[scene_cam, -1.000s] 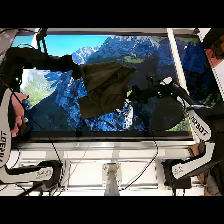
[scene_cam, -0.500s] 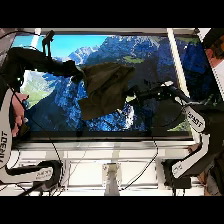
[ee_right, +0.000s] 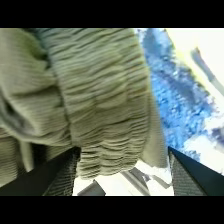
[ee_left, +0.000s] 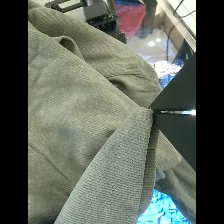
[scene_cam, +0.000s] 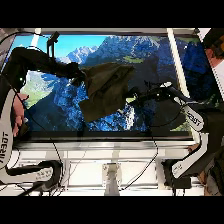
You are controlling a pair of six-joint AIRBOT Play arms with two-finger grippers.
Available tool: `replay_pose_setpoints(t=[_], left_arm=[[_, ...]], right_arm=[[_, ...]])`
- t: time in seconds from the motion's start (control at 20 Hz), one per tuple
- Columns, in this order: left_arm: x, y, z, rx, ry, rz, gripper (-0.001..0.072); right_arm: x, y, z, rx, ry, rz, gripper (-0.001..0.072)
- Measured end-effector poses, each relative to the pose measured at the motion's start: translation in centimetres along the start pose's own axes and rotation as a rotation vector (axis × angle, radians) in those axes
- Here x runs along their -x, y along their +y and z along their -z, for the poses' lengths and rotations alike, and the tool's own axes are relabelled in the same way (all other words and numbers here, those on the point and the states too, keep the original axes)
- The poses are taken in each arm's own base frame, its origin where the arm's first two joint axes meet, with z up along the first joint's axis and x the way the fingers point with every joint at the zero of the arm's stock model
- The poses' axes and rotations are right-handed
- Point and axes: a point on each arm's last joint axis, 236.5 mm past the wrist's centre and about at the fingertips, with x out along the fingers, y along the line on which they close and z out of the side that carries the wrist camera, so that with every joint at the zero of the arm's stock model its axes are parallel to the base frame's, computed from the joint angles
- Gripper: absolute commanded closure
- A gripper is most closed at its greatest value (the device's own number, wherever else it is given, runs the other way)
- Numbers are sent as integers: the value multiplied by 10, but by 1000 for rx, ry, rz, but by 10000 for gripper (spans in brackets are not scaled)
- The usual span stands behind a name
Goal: Fold the clothes and pants, and hang the long-sleeved shirts on hangers.
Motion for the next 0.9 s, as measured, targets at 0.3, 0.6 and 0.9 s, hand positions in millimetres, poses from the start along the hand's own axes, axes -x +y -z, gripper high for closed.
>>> replay_pose_setpoints(t=[0.3,0.6,0.9], left_arm=[[0,0,0,-1,1,1,702],[-2,1,1,3,6,1,702],[-5,6,-1,6,2,-9,702]], right_arm=[[-13,3,1,9,-13,18,93],[-28,13,-1,15,-47,9,513],[-22,30,-9,74,-98,-20,679]])
